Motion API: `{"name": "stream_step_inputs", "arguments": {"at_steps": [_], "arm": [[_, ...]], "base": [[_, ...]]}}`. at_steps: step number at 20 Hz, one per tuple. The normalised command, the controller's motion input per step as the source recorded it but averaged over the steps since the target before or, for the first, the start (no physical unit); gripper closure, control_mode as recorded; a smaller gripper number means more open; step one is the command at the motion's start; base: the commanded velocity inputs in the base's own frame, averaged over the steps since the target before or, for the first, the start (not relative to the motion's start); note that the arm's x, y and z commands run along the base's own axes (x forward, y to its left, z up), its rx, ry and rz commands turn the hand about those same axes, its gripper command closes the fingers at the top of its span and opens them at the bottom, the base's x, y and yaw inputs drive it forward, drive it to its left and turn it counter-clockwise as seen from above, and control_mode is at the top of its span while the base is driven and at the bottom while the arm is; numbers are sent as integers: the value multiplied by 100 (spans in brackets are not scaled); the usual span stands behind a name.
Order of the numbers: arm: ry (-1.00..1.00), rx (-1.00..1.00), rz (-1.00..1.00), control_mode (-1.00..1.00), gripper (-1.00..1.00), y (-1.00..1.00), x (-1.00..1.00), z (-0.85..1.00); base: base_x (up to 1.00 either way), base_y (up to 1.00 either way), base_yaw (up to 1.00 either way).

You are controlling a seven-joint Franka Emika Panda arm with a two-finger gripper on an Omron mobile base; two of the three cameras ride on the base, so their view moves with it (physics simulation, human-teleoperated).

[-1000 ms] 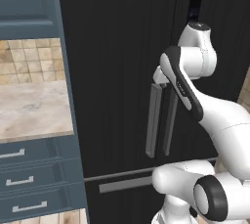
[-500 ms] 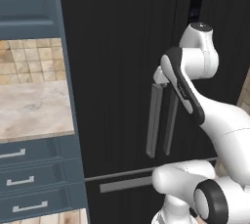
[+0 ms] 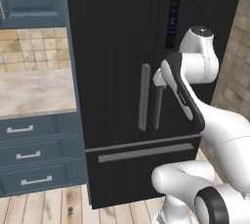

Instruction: Take the lemon wedge from the fridge and place it on the plate with fish on the dining counter.

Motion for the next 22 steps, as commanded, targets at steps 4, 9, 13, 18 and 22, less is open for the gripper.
{"name": "stream_step_inputs", "arguments": {"at_steps": [4, 9, 13, 18, 22], "arm": [[0, 0, 0, 100, -100, 0, 0, 0], [-9, 0, 0, -100, -100, 5, 0, 0], [-22, 0, 0, -100, -100, 1, -4, 0], [-36, 0, -2, -100, -100, 20, 15, 0], [-23, 5, -2, -100, -100, 33, 69, -3]], "base": [[-44, 4, 0], [0, 6, 0], [0, 0, 0], [0, 0, 0], [0, 0, 0]]}}
